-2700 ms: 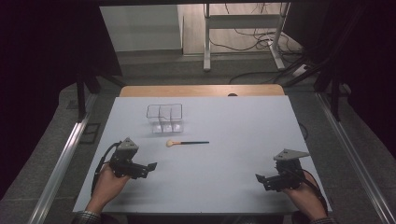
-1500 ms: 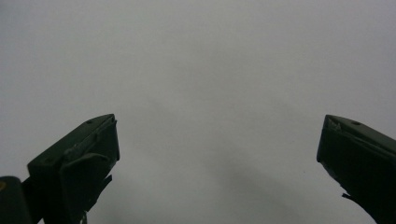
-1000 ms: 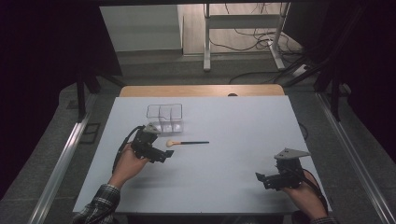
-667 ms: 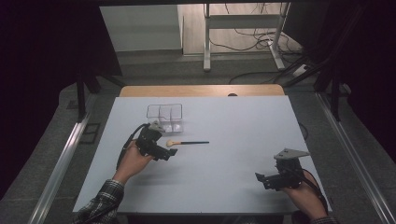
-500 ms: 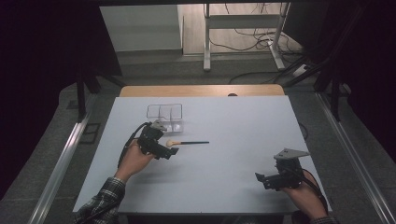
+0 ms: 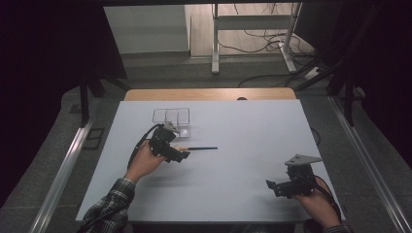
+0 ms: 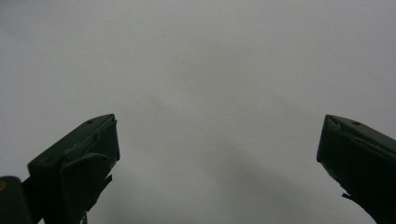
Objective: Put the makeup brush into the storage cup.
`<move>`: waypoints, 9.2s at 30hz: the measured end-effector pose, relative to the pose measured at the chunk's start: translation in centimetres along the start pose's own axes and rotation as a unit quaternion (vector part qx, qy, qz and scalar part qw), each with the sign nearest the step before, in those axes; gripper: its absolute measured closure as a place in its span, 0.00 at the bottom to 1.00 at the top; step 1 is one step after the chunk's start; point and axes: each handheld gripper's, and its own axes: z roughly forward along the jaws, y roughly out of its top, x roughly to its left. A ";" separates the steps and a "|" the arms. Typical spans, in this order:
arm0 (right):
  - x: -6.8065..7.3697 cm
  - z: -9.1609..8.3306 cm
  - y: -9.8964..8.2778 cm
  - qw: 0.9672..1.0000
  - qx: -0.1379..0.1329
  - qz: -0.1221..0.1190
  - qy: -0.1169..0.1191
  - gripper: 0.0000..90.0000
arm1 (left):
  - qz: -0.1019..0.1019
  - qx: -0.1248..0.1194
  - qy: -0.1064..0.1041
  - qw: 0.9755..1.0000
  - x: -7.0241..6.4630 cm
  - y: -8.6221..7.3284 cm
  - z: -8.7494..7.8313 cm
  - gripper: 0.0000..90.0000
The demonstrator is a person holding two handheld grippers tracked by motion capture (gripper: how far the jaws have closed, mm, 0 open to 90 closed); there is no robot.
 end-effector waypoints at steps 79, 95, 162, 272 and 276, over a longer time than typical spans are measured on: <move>0.0 0.4 -0.3 0.999 0.033 -0.027 0.011 0.00 | 0.049 0.125 -0.030 0.991 -0.5 3.2 5.6 0.93; -0.1 0.3 -0.2 0.999 0.026 -0.024 0.017 0.00 | 0.049 0.077 -0.050 0.995 -1.4 2.2 3.4 0.93; 2.9 0.0 1.6 0.994 -0.012 -0.100 0.044 0.00 | 0.025 -0.021 -0.091 0.995 -7.5 -6.0 -5.0 0.92; 13.6 6.9 8.8 0.938 0.089 -0.314 0.116 0.95 | 0.069 -0.033 -0.004 0.997 -9.7 -2.4 -2.7 0.04; 13.1 7.0 8.8 0.943 0.089 -0.303 0.109 0.95 | 0.060 -0.045 0.002 0.997 -9.2 -2.8 -2.7 0.02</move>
